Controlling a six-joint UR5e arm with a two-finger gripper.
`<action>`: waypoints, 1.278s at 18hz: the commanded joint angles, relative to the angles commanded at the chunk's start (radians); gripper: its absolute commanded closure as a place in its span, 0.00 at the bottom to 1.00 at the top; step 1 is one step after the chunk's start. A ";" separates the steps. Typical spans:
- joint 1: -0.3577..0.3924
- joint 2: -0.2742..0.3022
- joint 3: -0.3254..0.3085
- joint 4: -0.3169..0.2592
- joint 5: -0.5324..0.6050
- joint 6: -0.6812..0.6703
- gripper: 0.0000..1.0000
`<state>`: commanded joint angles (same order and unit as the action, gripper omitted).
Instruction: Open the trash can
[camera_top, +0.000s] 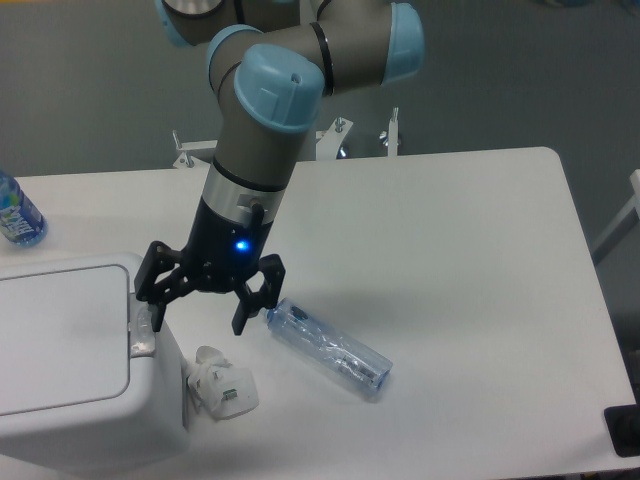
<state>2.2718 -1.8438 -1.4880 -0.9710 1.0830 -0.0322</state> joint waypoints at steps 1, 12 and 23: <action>0.000 0.000 0.000 0.002 0.006 0.002 0.00; 0.032 0.002 0.139 0.000 0.014 0.012 0.00; 0.176 0.026 0.216 -0.005 0.296 0.417 0.00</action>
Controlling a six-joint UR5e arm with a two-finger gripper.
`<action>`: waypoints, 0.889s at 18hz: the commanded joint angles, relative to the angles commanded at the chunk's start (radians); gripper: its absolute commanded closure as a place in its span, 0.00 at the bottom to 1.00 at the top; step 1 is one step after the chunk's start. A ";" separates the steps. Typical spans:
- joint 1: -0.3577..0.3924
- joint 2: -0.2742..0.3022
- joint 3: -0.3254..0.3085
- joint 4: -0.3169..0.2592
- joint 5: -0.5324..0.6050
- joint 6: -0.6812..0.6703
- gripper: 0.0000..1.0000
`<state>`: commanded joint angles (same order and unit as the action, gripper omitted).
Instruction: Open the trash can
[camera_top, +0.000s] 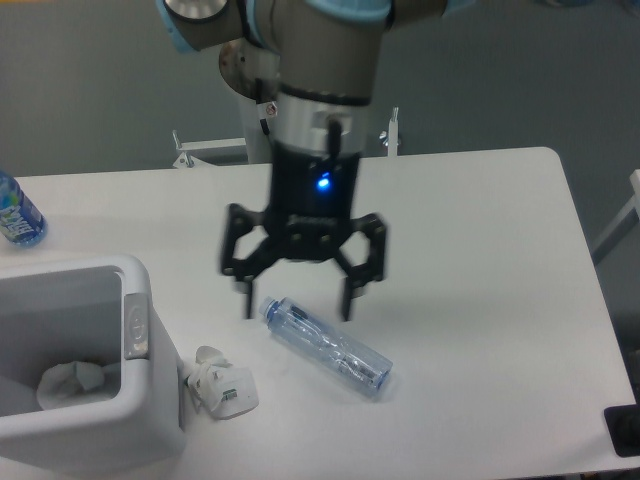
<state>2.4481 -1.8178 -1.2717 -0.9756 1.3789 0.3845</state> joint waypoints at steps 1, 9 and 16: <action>0.018 0.000 -0.002 -0.002 0.006 0.046 0.00; 0.094 0.025 -0.049 -0.083 0.212 0.574 0.00; 0.169 0.038 -0.075 -0.084 0.212 0.646 0.00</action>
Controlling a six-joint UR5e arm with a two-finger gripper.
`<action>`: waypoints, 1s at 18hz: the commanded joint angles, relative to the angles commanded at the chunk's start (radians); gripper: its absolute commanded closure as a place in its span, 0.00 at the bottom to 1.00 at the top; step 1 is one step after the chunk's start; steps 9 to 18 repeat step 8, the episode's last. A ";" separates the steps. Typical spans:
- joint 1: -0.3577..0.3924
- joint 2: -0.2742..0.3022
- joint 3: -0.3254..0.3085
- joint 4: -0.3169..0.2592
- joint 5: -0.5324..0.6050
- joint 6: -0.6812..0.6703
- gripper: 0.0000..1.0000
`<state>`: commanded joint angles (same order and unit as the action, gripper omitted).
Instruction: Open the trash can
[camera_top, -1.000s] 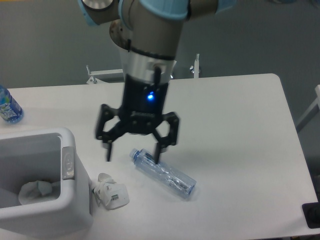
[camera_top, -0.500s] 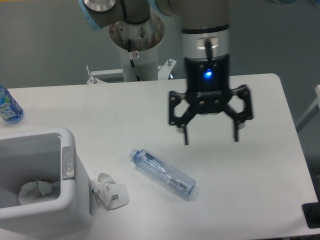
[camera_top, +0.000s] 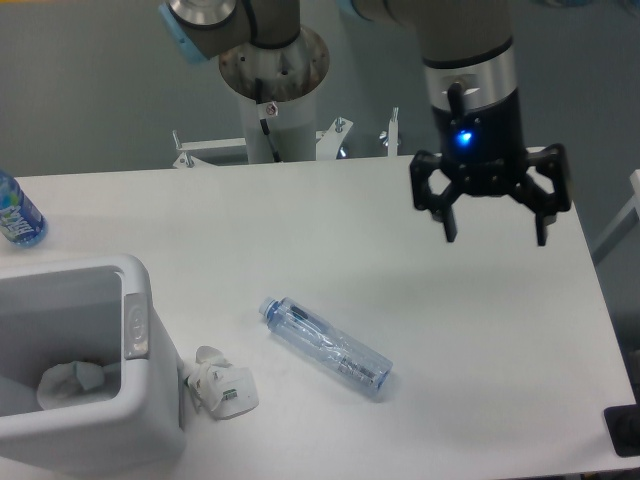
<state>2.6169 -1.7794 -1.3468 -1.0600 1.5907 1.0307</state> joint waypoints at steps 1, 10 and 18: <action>0.005 0.000 -0.003 -0.005 0.000 0.018 0.00; 0.005 0.011 -0.058 -0.008 0.055 0.127 0.00; 0.005 0.011 -0.058 -0.008 0.055 0.127 0.00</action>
